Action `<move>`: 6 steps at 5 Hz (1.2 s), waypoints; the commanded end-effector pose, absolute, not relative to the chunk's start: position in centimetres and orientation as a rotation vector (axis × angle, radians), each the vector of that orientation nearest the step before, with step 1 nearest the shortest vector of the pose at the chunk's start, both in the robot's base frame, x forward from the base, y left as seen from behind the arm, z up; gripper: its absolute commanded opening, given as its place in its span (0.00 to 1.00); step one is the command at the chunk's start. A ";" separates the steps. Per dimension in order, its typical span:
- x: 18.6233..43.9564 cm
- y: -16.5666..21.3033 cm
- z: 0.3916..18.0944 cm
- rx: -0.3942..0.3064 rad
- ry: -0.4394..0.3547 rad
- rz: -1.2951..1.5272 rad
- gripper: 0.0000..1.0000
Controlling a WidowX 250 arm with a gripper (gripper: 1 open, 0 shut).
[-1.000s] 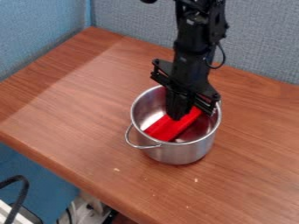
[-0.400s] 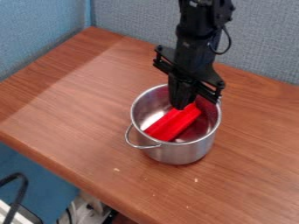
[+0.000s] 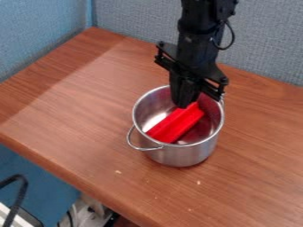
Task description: Move the red object from the metal pot to the table
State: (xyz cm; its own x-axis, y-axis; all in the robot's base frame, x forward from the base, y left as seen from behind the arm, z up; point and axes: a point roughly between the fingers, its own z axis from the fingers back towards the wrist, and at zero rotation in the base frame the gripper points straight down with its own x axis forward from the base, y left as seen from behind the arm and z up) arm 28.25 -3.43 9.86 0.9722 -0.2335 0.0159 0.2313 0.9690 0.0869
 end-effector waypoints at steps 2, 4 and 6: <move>28.8 -3.3 11.6 0.090 -0.095 -0.223 0.00; 28.7 -3.5 11.1 0.094 -0.080 -0.228 1.00; 28.6 -3.7 10.5 0.097 -0.063 -0.234 0.00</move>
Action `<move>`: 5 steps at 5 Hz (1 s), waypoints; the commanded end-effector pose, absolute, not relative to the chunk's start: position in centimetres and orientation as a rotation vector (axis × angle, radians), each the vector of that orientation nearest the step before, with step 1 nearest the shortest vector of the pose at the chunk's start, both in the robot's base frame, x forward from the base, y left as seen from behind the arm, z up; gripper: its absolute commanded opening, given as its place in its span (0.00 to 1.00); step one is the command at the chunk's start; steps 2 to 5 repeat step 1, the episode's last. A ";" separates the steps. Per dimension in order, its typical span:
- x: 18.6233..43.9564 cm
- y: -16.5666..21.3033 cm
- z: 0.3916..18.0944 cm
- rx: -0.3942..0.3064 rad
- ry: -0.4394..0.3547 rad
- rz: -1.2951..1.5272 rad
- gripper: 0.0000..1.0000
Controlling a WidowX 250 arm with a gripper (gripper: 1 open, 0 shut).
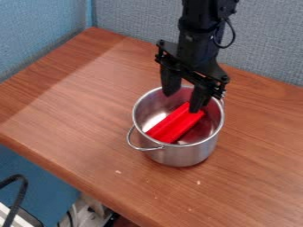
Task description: Move the red object from the metal pot to the table
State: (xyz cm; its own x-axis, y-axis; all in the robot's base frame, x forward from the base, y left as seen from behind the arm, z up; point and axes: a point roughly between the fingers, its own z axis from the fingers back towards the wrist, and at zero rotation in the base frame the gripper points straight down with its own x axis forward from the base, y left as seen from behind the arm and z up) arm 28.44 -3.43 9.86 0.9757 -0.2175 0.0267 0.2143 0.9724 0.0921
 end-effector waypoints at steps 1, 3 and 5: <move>28.6 -3.7 10.0 0.105 -0.053 -0.232 0.00; 28.6 -3.7 10.0 0.105 -0.053 -0.232 0.00; 28.6 -3.7 10.0 0.105 -0.053 -0.232 0.00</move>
